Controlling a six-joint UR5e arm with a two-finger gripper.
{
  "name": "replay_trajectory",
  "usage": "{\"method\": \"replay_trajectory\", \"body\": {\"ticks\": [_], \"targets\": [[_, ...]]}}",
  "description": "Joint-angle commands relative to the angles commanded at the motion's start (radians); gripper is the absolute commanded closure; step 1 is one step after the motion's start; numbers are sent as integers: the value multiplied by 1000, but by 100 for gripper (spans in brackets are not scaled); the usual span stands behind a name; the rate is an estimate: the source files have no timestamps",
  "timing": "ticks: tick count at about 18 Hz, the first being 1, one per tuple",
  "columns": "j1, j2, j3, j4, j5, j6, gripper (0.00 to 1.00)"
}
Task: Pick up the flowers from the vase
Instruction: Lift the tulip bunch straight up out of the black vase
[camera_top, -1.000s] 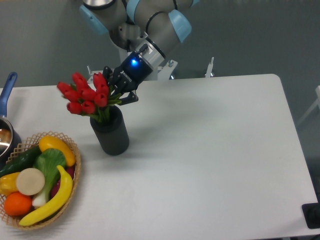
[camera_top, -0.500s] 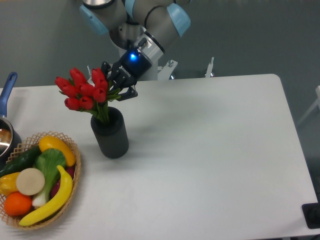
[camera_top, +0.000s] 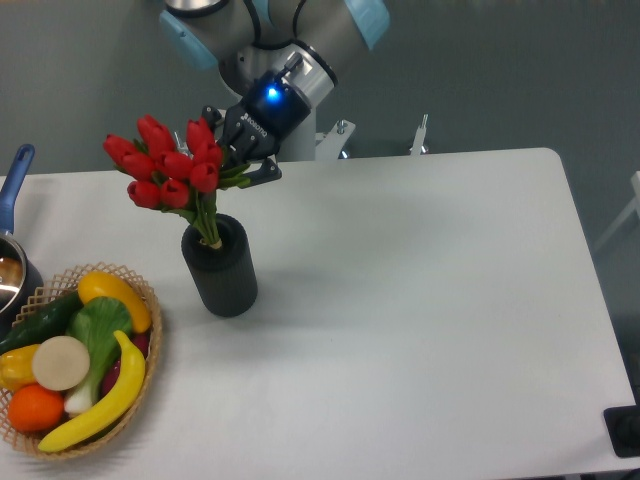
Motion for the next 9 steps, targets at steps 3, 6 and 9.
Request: {"method": "replay_trajectory", "body": {"ticks": [3, 6, 9], "targets": [[6, 8, 34, 0, -5, -74, 88], [17, 18, 52, -3, -31, -126, 88], [18, 20, 69, -3, -32, -169, 88]]}}
